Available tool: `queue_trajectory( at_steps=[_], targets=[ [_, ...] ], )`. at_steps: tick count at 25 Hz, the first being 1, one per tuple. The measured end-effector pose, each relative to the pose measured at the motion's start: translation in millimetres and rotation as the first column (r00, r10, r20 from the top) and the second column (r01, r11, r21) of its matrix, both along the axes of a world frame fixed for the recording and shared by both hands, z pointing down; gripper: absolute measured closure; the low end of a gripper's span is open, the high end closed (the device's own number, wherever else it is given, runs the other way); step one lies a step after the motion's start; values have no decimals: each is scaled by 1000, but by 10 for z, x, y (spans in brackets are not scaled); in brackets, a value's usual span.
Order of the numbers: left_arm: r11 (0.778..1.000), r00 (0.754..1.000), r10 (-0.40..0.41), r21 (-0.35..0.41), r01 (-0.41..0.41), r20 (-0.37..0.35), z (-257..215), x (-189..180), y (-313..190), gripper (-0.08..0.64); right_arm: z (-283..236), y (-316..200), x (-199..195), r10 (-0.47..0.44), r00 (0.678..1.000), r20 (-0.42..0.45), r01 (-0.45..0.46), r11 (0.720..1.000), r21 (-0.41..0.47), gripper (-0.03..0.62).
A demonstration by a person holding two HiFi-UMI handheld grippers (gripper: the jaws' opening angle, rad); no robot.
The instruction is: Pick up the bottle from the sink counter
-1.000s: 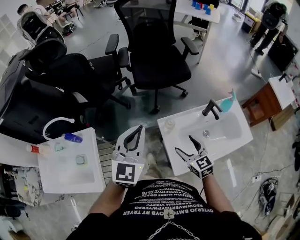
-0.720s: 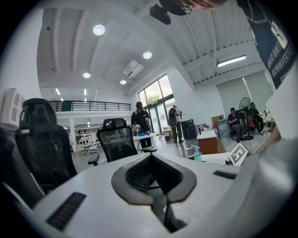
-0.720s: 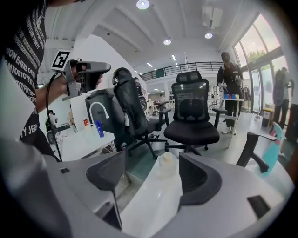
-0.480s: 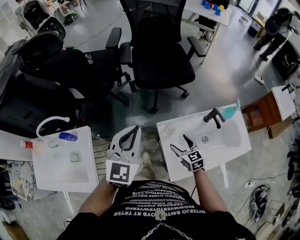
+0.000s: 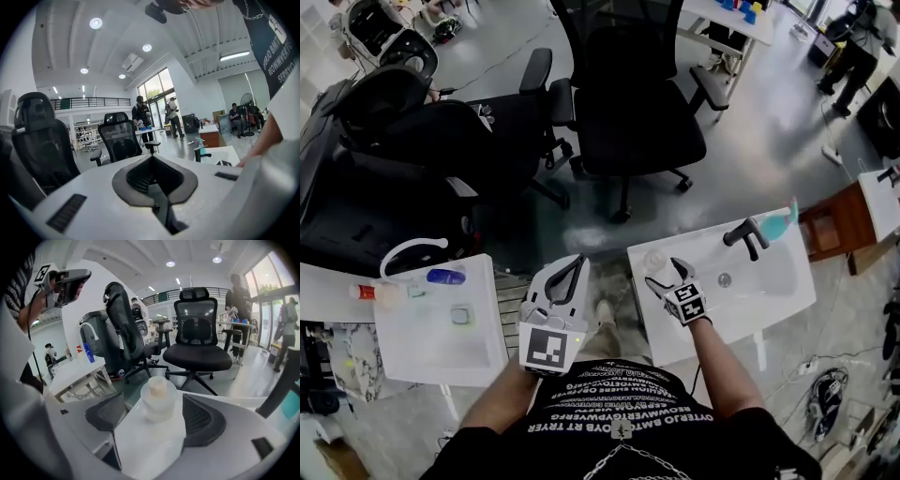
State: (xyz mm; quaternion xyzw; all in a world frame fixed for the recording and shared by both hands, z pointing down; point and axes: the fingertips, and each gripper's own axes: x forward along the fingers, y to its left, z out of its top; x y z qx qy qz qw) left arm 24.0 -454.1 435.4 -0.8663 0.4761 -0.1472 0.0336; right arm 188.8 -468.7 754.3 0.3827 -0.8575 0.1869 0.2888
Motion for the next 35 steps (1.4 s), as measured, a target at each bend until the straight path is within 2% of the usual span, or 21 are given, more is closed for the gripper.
queue_trajectory(
  at_steps=[4, 8, 16, 19, 24, 30, 35],
  targets=[
    [1000, 999, 28, -16, -27, 29, 91, 1, -87, 558, 174, -151, -58, -11, 1000, -22, 10, 1000, -21, 222],
    [999, 997, 48, 4, -49, 52, 70, -33, -168, 558, 242, -250, -105, -25, 999, -40, 25, 1000, -10, 222],
    [999, 996, 38, -6, -38, 86, 145, -186, -210, 558, 462, -343, -186, -54, 997, -64, 52, 998, -25, 222],
    [999, 995, 28, -21, -26, 96, 191, -248, -205, 558, 465, -397, -187, -37, 998, -60, 35, 999, -23, 224],
    [999, 996, 12, -54, -7, 89, 300, -311, -167, 558, 549, -442, -179, -8, 999, -39, 7, 1000, -30, 241],
    [996, 996, 36, -81, -29, 81, 417, -263, -126, 558, 581, -444, -208, -5, 998, -56, 5, 1000, -3, 253],
    [997, 996, 40, -61, -36, 75, 379, -262, -98, 558, 480, -246, -155, -25, 998, -56, 23, 999, -36, 255]
  ],
)
